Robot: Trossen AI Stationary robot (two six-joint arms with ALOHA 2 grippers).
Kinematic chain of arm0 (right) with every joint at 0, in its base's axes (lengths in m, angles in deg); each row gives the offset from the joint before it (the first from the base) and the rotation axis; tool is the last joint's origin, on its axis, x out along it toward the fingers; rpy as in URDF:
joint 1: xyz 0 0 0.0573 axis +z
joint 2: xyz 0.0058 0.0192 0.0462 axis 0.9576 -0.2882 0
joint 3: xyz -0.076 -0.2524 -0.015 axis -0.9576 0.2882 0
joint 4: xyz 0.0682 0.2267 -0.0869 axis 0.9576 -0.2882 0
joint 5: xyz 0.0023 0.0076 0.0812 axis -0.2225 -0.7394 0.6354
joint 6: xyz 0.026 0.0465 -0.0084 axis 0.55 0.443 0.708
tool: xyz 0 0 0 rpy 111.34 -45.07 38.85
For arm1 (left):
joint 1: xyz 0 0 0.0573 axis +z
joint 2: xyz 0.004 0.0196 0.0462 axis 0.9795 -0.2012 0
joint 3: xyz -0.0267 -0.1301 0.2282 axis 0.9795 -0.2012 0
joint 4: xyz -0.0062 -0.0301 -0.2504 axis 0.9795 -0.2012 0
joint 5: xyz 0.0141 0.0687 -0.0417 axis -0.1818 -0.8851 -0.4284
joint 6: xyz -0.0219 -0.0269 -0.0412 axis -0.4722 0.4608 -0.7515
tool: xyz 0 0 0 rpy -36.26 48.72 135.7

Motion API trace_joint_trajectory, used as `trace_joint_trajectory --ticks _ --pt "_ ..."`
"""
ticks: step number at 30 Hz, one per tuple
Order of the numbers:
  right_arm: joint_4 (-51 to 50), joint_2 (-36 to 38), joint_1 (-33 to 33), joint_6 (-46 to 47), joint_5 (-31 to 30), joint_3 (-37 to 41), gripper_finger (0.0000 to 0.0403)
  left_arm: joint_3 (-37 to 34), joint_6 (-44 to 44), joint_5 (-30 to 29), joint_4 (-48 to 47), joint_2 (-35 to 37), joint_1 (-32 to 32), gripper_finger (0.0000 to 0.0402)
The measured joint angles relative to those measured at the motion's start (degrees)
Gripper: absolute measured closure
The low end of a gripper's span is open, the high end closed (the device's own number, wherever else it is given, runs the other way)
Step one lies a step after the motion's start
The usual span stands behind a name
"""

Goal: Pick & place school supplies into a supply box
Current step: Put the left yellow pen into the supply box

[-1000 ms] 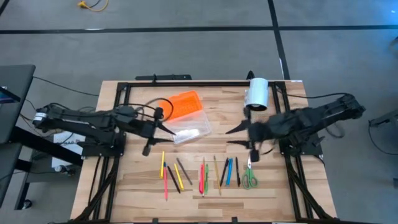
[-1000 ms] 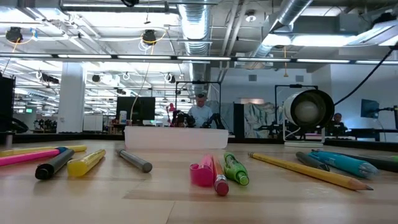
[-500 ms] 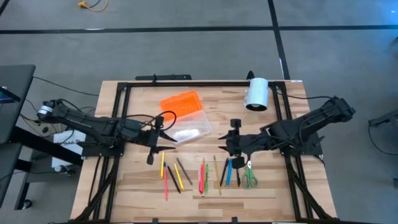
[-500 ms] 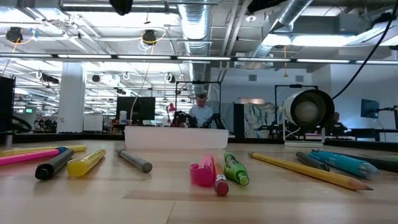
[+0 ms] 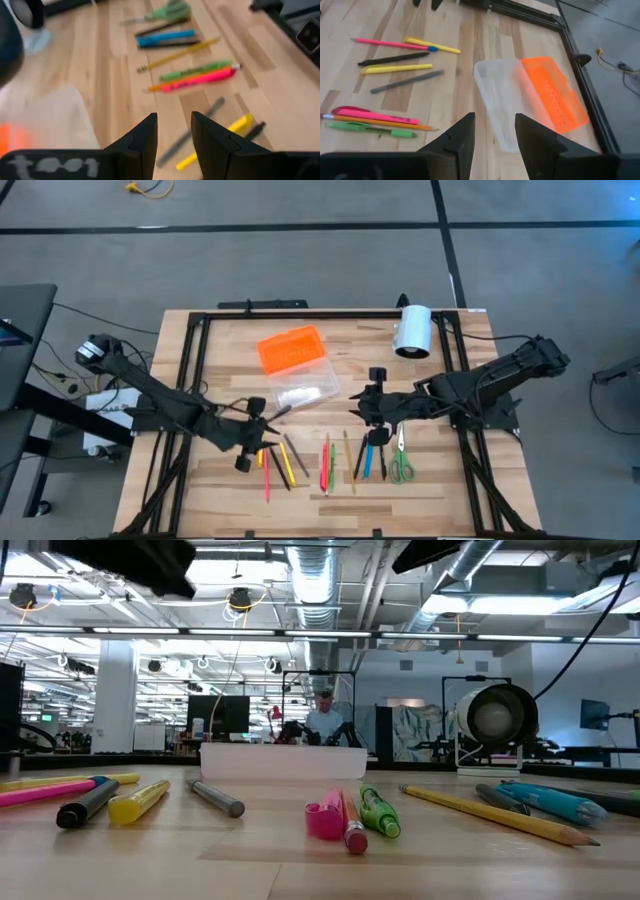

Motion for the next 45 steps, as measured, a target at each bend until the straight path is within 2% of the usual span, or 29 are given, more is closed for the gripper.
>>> trace_joint_trajectory --ticks 5,7,12,16,27,34,39,45 --pt "-2.61 0.0 1.78 4.38 -0.02 0.12 0.0269 0.0 -8.37 -0.24 -4.45 -3.8 -2.29 0.0292" --pt "-3.48 0.0 2.93 6.18 -0.02 0.54 0.0269 0.02 -15.49 -0.81 -7.08 -4.78 -2.8 0.0292" --pt "-3.05 0.0 5.92 8.74 -1.21 2.05 0.0269 0.0 -34.79 -6.52 -14.79 -6.02 -3.13 0.0292" --pt "-2.39 0.0 7.62 10.27 -4.16 4.0 0.0269 0.0 -40.51 -7.91 -15.4 -6.43 -1.7 0.0292" --pt "-1.23 0.02 8.65 11.89 -4.74 8.75 0.0269 0.0 -41.87 -1.79 -13.62 -14.18 1.42 0.0292" --pt "-0.72 0.02 8.65 11.9 -4.62 9.03 0.0269 0.02 -42.57 -1.38 -15.51 -15.15 1.34 0.0292" --pt "-0.72 0.02 9.25 11.84 -4.56 9.03 0.0269 0.02 -39.78 0.14 -20.38 -15.13 -1.47 0.0292" --pt "-0.7 0.02 10.95 11.87 -4.56 9.03 0.0269 0.02 -36.71 2.48 -17.39 -14.56 -4.93 0.0292"
